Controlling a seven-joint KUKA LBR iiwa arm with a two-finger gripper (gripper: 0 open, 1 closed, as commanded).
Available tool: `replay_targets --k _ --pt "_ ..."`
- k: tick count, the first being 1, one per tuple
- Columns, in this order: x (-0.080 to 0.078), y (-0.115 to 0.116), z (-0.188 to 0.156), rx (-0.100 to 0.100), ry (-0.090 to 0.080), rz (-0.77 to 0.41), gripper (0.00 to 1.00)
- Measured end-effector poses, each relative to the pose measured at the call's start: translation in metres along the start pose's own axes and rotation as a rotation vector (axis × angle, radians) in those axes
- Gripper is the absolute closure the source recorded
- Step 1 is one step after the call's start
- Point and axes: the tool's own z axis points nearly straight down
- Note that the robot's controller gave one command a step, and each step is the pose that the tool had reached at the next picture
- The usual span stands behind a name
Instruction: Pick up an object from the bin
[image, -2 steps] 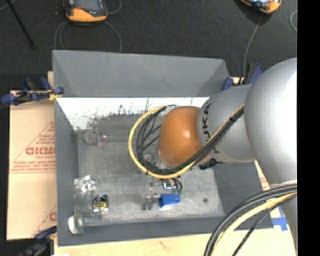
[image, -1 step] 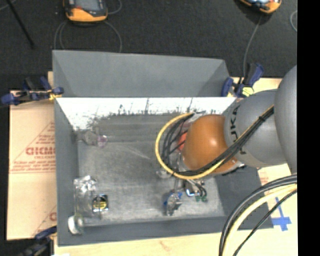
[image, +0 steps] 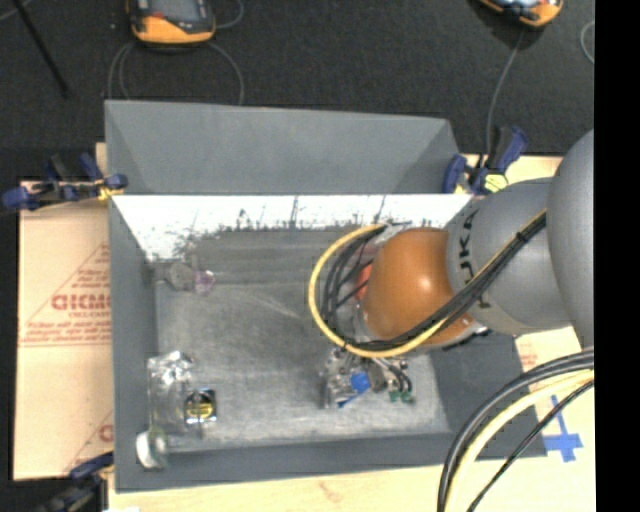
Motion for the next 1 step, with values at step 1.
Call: replay_targets --k 1 --pt "-0.0145 -0.0659 -0.1318 0.007 0.006 -0.083 1.0"
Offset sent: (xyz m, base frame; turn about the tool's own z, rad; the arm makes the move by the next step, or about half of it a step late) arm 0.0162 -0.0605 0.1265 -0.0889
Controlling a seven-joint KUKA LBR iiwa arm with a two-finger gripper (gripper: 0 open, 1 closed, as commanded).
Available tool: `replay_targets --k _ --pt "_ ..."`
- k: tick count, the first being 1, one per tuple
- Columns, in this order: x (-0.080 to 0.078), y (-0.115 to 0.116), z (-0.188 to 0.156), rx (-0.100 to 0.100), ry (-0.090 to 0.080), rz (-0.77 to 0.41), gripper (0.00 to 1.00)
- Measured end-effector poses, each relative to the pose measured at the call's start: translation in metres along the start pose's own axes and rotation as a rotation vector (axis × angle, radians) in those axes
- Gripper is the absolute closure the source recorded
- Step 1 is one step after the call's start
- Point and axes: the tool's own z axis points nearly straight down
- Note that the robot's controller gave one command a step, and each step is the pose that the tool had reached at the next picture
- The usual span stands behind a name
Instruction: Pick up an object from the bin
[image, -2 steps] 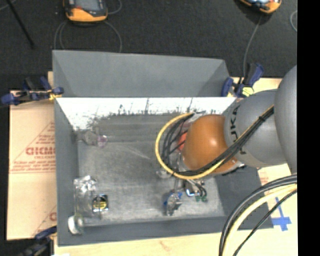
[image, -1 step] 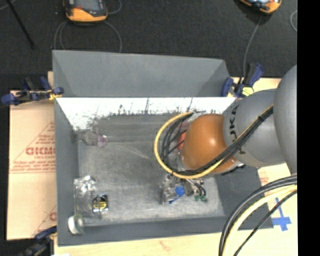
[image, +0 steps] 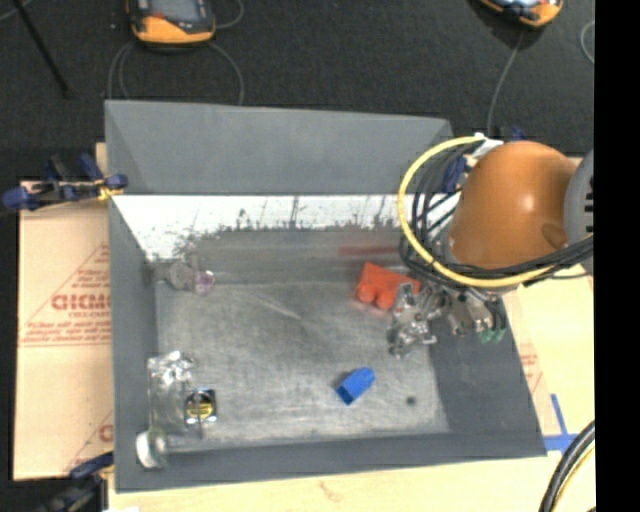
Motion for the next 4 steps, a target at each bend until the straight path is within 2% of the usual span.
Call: replay_targets --k 1,2,3,4 --pt "0.001 0.004 0.005 -0.006 0.008 -0.002 0.0" --pt "0.035 0.025 0.124 -0.011 0.013 -0.166 0.0" --pt "0.033 0.025 0.121 -0.009 0.007 -0.163 1.0" --pt "0.042 0.017 -0.044 -0.002 0.001 -0.334 1.0"
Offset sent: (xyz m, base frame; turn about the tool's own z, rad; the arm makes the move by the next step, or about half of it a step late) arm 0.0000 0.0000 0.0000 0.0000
